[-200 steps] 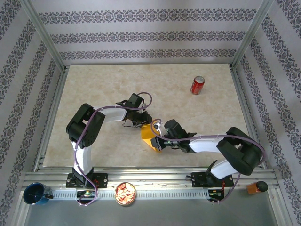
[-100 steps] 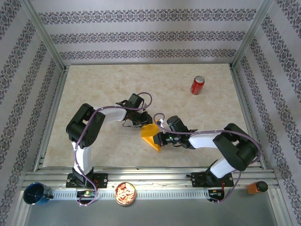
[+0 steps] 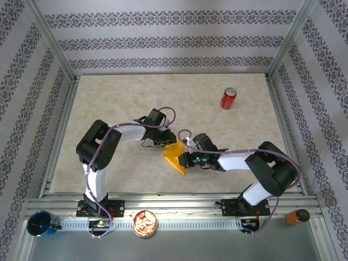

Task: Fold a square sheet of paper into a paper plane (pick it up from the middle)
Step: Third fold the triangle at the center of the table.

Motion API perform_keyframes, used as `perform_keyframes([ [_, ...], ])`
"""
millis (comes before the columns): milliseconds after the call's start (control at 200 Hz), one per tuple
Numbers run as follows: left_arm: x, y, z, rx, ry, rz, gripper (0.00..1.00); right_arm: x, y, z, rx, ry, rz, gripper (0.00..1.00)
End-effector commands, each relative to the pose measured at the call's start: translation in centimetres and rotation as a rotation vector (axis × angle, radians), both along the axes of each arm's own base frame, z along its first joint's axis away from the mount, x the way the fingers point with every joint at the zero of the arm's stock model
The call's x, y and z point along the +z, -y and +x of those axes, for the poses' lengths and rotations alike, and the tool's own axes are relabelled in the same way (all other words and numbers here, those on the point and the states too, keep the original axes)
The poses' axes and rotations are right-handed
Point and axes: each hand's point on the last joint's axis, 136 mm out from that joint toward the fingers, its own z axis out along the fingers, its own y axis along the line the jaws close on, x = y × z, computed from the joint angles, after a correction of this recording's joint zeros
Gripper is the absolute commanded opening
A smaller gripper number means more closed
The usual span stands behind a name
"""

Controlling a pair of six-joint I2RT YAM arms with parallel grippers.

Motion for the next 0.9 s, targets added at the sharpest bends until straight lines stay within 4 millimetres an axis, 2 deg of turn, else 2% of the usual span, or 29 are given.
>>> perform_keyframes([
  [0,-1.42,-1.4,-1.45,0.023,-0.064,0.05,0.23,0.55,-0.08,0.62,-0.019,0.003,0.005,0.02],
  [175,-1.1,-1.42,-1.37,0.024,-0.056,0.049,0.23,0.92,-0.04,1.11,-0.028,0.02,-0.009,0.02],
  [490,-1.09,-1.44,-1.39,0.024,-0.057,0.051,0.23,0.36,0.38,1.38,-0.043,0.02,-0.045,0.02],
  [894,-0.95,-1.44,-1.32,0.024,-0.053,0.051,0.23,0.38,0.01,0.43,-0.008,-0.007,-0.036,0.02],
])
